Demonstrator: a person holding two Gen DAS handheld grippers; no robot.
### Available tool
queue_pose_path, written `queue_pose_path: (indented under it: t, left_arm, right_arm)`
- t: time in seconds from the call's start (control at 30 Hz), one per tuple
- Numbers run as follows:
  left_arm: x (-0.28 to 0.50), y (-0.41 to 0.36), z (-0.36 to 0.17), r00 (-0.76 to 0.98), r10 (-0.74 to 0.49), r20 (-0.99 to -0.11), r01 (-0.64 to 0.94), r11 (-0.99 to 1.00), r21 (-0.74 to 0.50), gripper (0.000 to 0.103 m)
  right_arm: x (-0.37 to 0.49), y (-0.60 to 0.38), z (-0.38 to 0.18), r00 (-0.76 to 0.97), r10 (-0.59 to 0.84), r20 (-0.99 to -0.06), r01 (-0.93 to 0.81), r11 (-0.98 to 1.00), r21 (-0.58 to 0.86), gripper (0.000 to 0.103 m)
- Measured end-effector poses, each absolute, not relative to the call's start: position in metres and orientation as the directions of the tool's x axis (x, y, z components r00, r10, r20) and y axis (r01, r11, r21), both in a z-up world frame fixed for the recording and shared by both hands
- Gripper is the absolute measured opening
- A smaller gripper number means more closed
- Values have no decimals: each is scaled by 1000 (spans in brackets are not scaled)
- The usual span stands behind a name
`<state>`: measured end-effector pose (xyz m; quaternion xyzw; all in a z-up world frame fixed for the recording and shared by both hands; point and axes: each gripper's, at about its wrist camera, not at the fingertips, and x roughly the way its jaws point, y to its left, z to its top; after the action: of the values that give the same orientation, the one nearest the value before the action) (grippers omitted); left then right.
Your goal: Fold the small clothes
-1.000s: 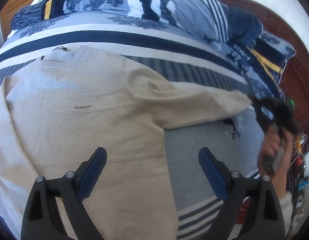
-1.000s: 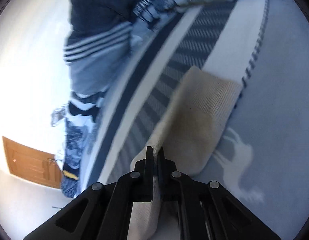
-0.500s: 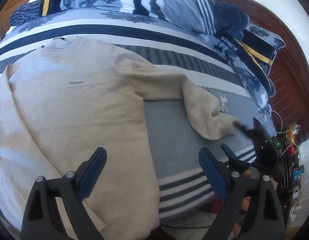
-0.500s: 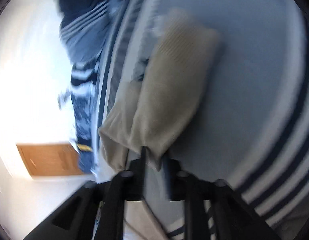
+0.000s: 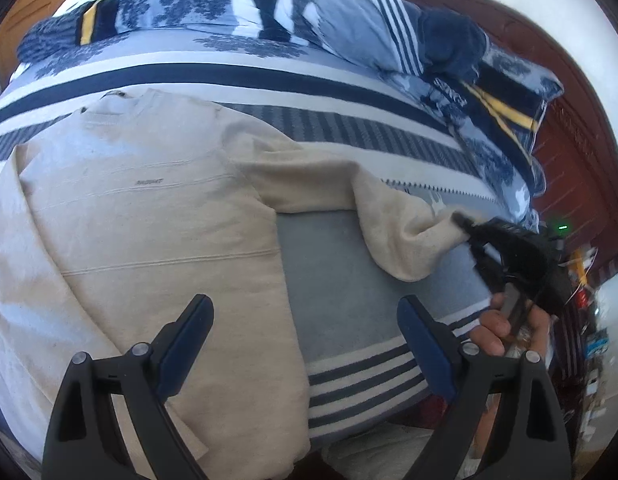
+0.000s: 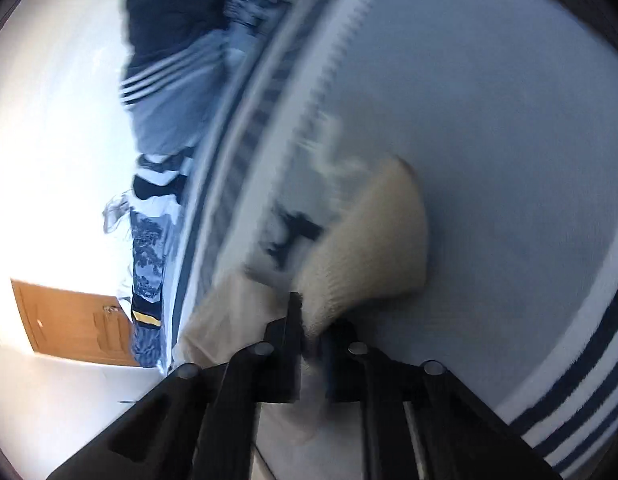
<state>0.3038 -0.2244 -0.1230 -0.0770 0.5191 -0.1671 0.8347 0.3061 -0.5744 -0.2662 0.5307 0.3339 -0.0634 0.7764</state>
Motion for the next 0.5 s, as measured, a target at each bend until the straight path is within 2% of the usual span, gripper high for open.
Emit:
queue_pose_path:
  t: [0.17, 0.23, 0.3, 0.37, 0.5]
  left_arm:
    - [302, -165, -110, 419, -394, -818, 130, 918, -375, 92]
    - [299, -127, -105, 438, -387, -811, 80, 916, -393, 92]
    - [294, -85, -103, 457, -362, -813, 19, 917, -398, 92]
    - [288, -40, -107, 469, -334, -817, -47, 915, -401, 92]
    - [275, 30, -136, 451, -330, -829, -177, 878, -446, 93]
  right_arm:
    - [313, -495, -172, 840, 274, -467, 168, 688, 706, 8]
    - [312, -431, -133, 836, 335, -434, -8, 800, 600, 8]
    - [305, -373, -114, 799, 443, -406, -177, 819, 546, 8]
    - [294, -314, -106, 726, 551, -412, -318, 800, 509, 8]
    - [282, -219, -138, 549, 659, -515, -467, 752, 465, 8]
